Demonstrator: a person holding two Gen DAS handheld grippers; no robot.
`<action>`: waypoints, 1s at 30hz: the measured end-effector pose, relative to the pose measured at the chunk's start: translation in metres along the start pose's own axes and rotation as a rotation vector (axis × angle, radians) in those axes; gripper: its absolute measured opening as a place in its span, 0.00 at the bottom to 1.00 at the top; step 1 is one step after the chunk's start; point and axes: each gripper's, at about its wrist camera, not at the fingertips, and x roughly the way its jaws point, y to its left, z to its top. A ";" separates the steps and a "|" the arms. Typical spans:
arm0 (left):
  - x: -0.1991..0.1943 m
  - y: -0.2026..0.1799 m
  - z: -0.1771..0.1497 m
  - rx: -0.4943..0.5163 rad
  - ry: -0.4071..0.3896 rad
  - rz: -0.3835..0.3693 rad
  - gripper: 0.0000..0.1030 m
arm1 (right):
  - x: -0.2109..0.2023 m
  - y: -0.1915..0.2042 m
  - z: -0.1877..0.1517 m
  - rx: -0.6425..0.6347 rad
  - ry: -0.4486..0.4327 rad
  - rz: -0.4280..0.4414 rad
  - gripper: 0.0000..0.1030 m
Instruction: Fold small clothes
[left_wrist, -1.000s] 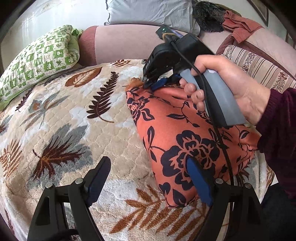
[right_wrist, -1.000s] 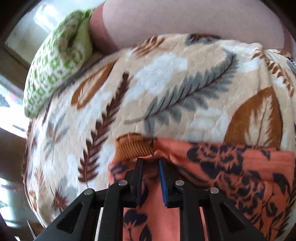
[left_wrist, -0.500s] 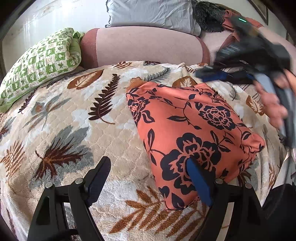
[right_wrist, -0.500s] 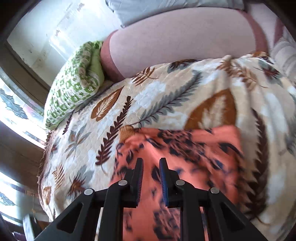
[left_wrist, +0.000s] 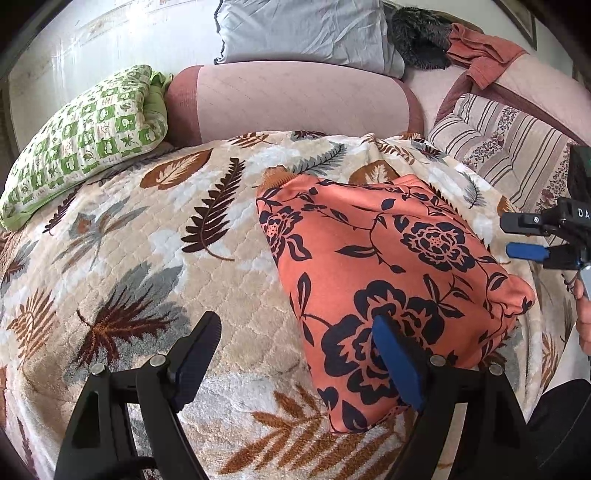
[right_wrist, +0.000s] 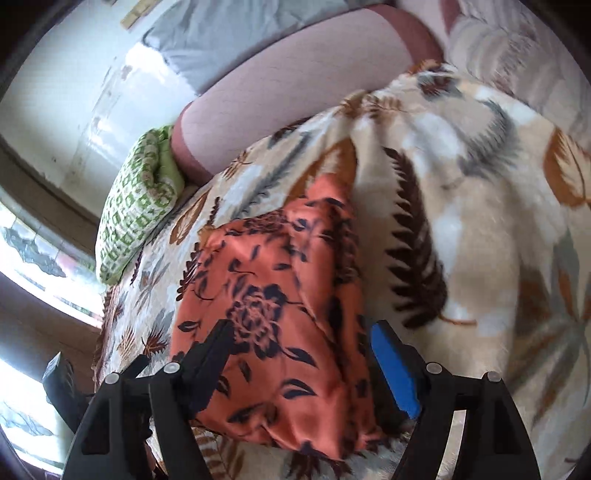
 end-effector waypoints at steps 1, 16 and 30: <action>0.001 0.000 0.000 0.001 0.001 0.000 0.83 | 0.000 -0.005 -0.001 0.015 -0.006 0.009 0.78; 0.000 -0.004 0.008 -0.021 0.003 -0.030 0.83 | 0.012 -0.024 -0.004 0.087 -0.030 0.113 0.78; 0.005 -0.009 0.017 -0.028 0.007 -0.005 0.83 | 0.020 -0.028 -0.003 0.082 -0.005 0.139 0.78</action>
